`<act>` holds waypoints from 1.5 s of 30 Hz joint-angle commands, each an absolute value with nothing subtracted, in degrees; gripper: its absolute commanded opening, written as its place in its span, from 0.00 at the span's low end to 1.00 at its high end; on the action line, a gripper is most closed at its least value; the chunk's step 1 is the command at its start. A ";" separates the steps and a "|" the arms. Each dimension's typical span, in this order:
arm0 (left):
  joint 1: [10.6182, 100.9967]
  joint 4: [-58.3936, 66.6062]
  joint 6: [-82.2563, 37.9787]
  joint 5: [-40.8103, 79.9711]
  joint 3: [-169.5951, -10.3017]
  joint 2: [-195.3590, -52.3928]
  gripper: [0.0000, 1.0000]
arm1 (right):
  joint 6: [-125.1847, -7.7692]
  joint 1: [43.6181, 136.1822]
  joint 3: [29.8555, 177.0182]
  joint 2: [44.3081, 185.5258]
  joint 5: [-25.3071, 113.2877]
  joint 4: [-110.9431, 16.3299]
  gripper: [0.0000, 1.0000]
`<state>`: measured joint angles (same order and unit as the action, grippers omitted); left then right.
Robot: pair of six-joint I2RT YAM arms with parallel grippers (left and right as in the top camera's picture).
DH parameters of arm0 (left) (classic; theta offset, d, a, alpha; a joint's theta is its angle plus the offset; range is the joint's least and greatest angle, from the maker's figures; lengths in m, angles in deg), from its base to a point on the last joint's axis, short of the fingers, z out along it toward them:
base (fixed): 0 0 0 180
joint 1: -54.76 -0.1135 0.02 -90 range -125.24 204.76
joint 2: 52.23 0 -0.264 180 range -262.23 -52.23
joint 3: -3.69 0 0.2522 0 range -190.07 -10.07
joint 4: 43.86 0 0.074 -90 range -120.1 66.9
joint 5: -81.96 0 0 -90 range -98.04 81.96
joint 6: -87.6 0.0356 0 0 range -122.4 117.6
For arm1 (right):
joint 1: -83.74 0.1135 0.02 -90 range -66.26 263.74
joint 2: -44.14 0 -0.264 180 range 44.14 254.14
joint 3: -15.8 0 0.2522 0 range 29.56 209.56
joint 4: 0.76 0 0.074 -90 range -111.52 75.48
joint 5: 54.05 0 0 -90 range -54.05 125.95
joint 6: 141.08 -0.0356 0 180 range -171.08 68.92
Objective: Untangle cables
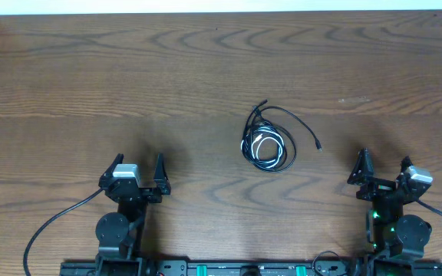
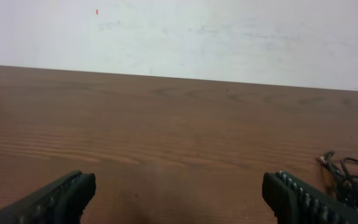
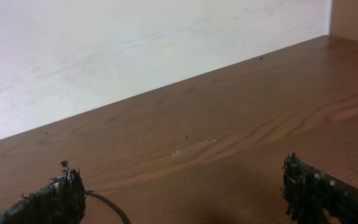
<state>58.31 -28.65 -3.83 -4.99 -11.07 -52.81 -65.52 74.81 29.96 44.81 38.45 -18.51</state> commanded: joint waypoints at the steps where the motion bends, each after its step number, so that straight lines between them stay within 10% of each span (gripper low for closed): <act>1: 58.48 -26.72 -3.13 -0.75 -11.48 -52.46 0.93 | -64.95 75.94 29.88 44.46 37.79 -18.75 0.99; 28: 58.48 -14.13 -10.65 8.02 -35.28 -67.78 0.93 | -64.95 75.94 29.88 44.46 37.79 -18.75 0.99; 45: 58.48 20.27 -10.67 11.47 -70.34 -101.18 0.93 | -64.95 75.94 29.88 44.48 37.79 -18.75 0.99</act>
<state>58.31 17.38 -10.24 10.14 -64.70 -97.59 -65.54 74.81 29.96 44.81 38.45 -18.49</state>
